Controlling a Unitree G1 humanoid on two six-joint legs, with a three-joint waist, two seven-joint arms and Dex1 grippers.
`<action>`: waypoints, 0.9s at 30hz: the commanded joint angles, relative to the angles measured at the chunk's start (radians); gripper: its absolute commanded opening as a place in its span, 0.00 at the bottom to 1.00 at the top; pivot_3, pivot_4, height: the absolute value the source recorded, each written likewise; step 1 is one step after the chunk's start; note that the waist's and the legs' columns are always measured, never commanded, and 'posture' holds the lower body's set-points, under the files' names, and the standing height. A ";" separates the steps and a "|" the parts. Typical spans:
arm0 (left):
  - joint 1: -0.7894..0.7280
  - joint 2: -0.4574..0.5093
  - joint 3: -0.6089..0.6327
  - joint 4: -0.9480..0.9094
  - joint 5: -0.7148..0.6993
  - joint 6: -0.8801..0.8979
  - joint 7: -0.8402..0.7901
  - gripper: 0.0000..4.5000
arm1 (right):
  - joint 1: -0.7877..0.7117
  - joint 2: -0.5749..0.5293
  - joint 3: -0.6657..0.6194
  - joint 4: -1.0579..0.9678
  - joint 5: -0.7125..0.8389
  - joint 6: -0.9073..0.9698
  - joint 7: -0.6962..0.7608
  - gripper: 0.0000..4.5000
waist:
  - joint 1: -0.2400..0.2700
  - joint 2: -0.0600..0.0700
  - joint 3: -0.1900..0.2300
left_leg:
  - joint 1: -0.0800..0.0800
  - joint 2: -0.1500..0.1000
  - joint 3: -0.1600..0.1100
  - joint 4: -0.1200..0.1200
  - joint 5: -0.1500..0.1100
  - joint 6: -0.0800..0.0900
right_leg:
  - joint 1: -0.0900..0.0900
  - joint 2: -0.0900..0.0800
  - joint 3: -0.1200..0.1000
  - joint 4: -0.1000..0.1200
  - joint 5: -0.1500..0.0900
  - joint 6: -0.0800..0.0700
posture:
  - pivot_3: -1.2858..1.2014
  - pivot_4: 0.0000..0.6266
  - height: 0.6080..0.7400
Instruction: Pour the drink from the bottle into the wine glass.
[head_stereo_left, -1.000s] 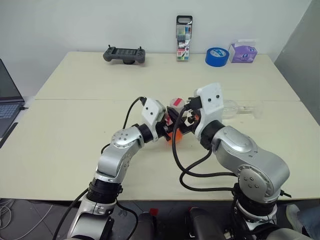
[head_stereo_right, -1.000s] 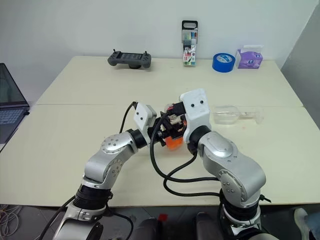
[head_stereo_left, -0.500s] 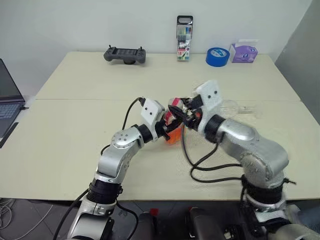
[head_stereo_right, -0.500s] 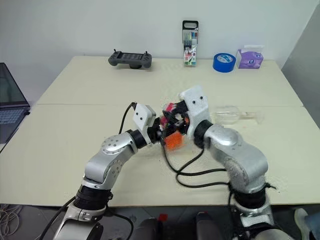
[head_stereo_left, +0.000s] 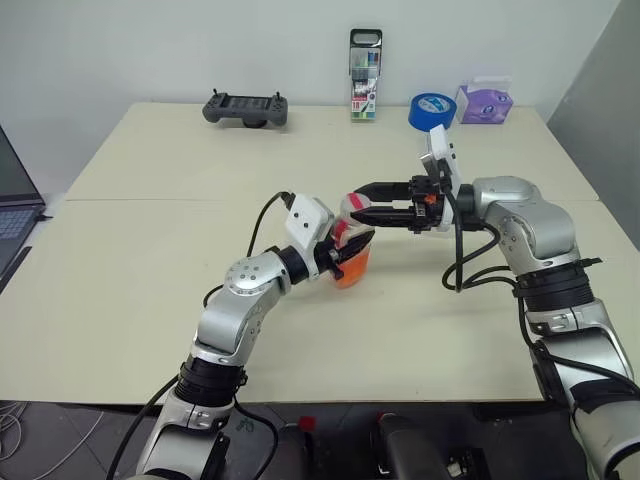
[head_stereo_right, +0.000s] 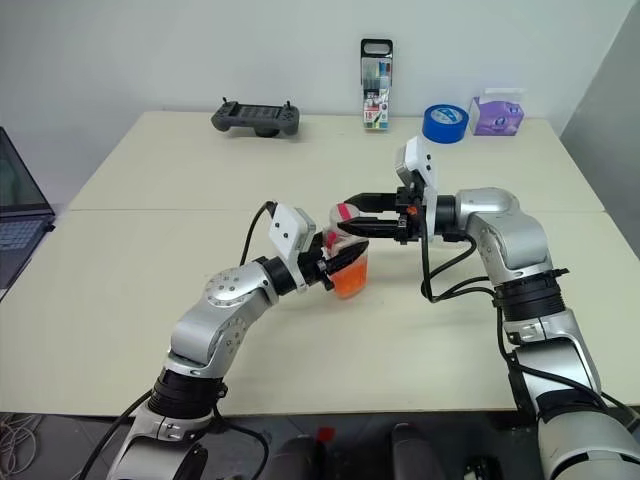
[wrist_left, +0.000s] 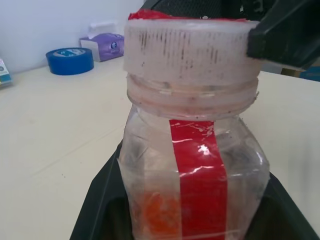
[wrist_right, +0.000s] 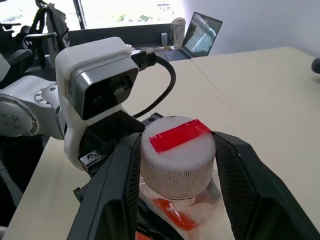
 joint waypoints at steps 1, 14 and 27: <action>0.001 0.004 0.019 -0.079 -0.009 -0.009 0.006 0.38 | -0.023 -0.022 -0.032 -0.008 -0.009 -0.022 0.011 0.79 | 0.001 0.000 0.000 | 0.000 -0.001 0.001 0.001 0.000 0.000 | 0.000 -0.001 0.000 0.000 0.000 0.000 | 0.52 0.24 1.00; -0.014 0.001 0.021 -0.053 -0.005 -0.019 -0.002 0.38 | 0.067 -0.063 -0.086 -0.275 0.011 0.083 -0.135 1.00 | 0.003 0.000 0.000 | -0.001 -0.001 0.000 0.001 0.000 0.000 | 0.000 -0.002 0.000 0.000 0.000 0.000 | 0.52 0.24 1.00; -0.019 -0.002 0.019 -0.043 -0.005 -0.023 -0.009 0.38 | 0.228 0.050 -0.120 -0.702 0.032 0.442 -0.630 1.00 | 0.003 0.000 0.000 | 0.000 -0.001 -0.001 0.001 0.000 -0.001 | 0.001 -0.001 0.000 0.001 0.000 0.000 | 0.52 0.24 1.00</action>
